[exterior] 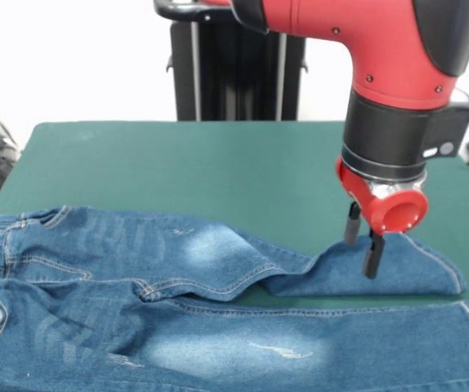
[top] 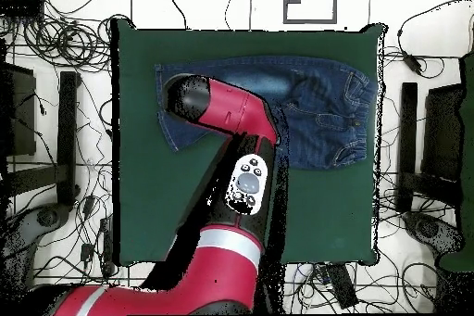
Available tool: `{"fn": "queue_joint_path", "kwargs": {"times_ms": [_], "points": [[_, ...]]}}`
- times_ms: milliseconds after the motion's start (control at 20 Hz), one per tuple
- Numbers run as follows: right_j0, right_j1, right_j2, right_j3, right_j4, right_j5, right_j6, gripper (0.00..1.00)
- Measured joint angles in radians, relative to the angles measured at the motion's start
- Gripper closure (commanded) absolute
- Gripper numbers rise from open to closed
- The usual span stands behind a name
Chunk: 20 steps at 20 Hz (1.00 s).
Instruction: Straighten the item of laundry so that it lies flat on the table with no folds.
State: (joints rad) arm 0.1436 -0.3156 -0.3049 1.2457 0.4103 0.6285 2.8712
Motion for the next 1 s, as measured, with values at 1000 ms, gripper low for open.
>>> {"fn": "queue_joint_path", "kwargs": {"times_ms": [1000], "points": [[-0.221, -0.18, 0.29, 0.312, -0.173, -0.124, 0.0, 0.0]]}}
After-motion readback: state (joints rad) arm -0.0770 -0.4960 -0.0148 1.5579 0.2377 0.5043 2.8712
